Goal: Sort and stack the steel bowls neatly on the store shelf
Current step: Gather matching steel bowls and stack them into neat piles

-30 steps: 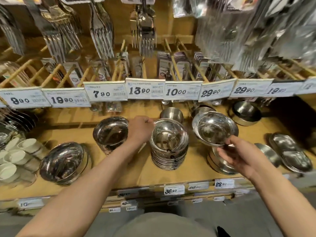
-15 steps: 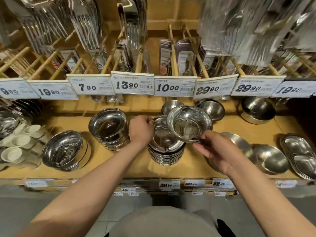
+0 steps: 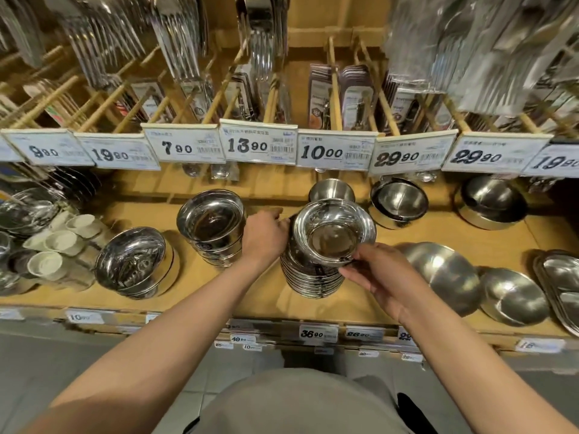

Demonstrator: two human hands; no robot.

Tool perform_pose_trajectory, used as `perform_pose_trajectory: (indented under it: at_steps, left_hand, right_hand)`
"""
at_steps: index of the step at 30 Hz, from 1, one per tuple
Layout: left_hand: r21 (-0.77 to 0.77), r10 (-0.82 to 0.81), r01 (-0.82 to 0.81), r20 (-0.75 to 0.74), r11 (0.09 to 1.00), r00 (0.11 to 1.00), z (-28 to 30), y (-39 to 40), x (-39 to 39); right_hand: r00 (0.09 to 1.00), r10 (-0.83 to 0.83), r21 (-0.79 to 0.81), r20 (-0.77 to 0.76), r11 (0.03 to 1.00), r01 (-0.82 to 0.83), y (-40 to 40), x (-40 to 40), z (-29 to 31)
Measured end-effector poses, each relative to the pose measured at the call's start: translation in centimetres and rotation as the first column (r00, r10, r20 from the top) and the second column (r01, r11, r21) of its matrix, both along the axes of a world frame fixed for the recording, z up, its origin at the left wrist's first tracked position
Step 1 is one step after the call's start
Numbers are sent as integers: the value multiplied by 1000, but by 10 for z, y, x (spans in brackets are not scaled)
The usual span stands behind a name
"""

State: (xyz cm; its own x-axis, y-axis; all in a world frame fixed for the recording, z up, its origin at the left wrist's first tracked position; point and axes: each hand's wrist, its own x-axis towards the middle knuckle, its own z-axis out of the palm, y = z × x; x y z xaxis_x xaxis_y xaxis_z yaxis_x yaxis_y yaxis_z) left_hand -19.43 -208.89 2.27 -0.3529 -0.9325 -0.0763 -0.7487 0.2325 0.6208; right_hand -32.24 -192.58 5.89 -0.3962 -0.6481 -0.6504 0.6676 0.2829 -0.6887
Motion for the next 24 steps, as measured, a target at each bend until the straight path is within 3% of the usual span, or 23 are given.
perform_pose_trajectory:
  at_steps: [3,6,10,13,15,24]
  left_hand:
    - [-64,14,-23,-137,998,990,8,6,8]
    - [-21,-11,5,-263,1000,965,15,19,15]
    - [-18,-78,75,-216,997,973,12,21,24]
    - [-36,-76,70,-238,997,968,6,21,29]
    - [-54,-73,61,-246,997,967,1,23,29]
    - [-77,-84,63,-304,995,949,-4,23,30]
  right_hand:
    - [1000,0,-5,2,1000,0,-1,7,-1]
    - [1000,-3,14,-18,1000,3,-6,15,-2]
    - [972,44,100,-229,995,-21,-10,18,-7]
    - [820,228,268,-525,959,-95,-10,16,-15]
    - [723,293,345,-625,935,-81,-10,13,-18]
    - [667,288,339,-688,939,-55,-12,-1,-21]
